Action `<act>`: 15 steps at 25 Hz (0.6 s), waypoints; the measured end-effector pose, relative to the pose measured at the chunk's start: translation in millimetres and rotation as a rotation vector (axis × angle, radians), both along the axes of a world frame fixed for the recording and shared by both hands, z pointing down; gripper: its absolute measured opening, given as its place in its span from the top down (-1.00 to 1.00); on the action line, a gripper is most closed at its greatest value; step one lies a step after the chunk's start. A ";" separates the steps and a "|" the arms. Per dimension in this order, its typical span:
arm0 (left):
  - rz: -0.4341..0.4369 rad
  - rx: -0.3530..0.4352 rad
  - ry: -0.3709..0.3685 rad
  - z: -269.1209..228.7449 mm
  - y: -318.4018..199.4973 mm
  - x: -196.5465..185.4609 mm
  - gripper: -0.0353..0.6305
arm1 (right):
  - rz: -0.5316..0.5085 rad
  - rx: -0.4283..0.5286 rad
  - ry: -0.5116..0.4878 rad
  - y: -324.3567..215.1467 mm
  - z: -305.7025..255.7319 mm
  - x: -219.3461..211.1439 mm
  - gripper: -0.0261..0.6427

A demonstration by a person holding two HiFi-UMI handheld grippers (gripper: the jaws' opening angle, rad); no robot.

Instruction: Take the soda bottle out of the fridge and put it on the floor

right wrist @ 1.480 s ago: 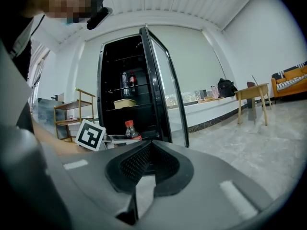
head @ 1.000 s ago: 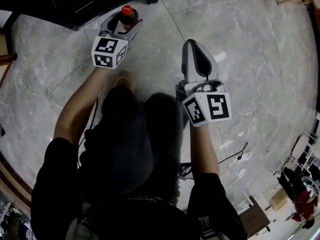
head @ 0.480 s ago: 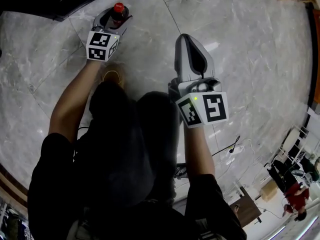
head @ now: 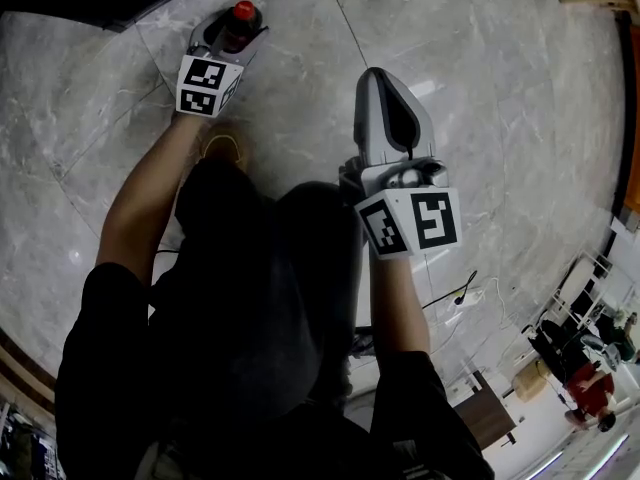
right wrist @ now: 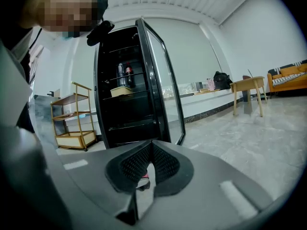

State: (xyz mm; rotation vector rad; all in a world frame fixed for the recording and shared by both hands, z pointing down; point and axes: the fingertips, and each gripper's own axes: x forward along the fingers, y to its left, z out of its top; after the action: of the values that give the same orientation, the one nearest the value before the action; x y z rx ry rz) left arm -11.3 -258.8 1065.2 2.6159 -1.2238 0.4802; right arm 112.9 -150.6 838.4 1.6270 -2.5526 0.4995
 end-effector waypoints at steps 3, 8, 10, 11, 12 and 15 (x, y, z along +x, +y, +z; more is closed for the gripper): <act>-0.010 -0.001 0.004 0.2 -0.1 -0.4 -0.01 | -0.006 0.000 0.001 0.4 0.0 -1.7 0.92; -0.013 -0.002 -0.011 2.0 4.9 -0.9 -0.01 | -0.003 0.000 0.000 1.7 1.1 0.2 0.92; -0.005 -0.003 -0.012 1.6 6.6 0.8 -0.01 | -0.001 -0.001 -0.003 3.2 0.5 0.9 0.92; -0.001 -0.004 -0.013 1.7 7.5 1.8 -0.01 | -0.001 -0.001 -0.005 4.0 -0.2 1.1 0.92; 0.003 -0.007 -0.017 2.6 8.6 2.9 -0.01 | 0.000 0.000 -0.006 4.6 -0.9 1.4 0.92; 0.003 -0.025 -0.031 7.6 12.0 4.3 -0.06 | 0.005 0.000 -0.013 6.1 -2.5 3.0 0.92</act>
State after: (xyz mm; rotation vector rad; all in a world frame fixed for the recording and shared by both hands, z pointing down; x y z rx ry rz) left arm -6.9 -246.8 1072.8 2.5993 -1.2147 0.5350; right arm 115.9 -144.5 835.9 1.6359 -2.5581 0.5128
